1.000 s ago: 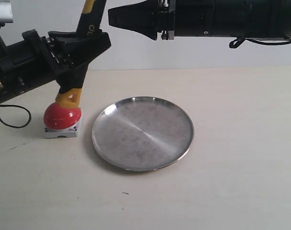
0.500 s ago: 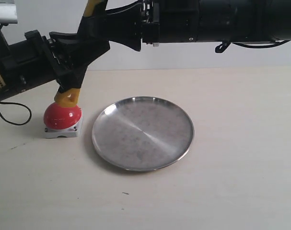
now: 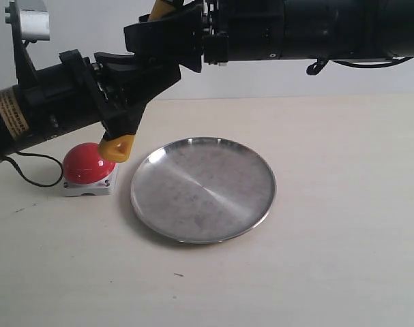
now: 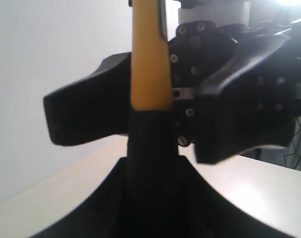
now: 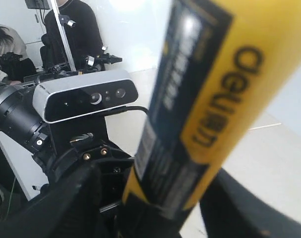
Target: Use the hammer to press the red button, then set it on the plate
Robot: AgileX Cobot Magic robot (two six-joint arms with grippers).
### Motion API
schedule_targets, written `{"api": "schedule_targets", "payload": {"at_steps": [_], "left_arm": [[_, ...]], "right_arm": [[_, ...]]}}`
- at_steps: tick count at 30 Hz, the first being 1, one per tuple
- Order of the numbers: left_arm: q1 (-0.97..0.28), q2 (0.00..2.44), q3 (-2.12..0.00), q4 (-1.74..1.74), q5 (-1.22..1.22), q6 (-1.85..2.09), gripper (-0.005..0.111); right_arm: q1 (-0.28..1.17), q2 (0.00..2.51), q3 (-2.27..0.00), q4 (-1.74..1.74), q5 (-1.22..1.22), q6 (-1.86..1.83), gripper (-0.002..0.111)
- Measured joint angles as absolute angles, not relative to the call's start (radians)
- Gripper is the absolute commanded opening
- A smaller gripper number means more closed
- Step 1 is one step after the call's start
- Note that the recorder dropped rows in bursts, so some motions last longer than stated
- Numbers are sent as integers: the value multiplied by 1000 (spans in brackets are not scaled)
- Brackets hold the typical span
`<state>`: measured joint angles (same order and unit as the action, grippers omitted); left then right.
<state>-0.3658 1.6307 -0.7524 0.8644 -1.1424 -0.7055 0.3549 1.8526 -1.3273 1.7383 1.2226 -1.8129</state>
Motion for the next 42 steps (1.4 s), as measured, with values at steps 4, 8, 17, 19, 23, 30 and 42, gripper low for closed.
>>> {"api": "schedule_targets", "payload": {"at_steps": [4, 8, 17, 19, 23, 30, 42], "left_arm": [[-366, 1631, -753, 860, -1142, -702, 0], [-366, 1631, -753, 860, -1140, -703, 14], [-368, 1629, -755, 866, -1171, -750, 84], [-368, 1629, -755, 865, -1175, -760, 83], [-368, 1629, -755, 865, -1143, -768, 83], [-310, 1627, -755, 915, -1130, -802, 83], [-181, 1623, -755, 1093, -1199, -916, 50]], "right_arm": [[355, 1853, -1327, 1738, 1230, -1793, 0], [355, 1853, -1327, 1738, 1228, -1771, 0], [355, 1853, -1327, 1736, 1197, -1710, 0], [355, 1853, -1327, 1738, 1177, -1701, 0], [359, 1853, -1327, 1732, 1111, -1667, 0], [363, 1794, -1324, 1589, 717, -1556, 0], [359, 1699, -1322, 1300, 648, -1349, 0]]}}
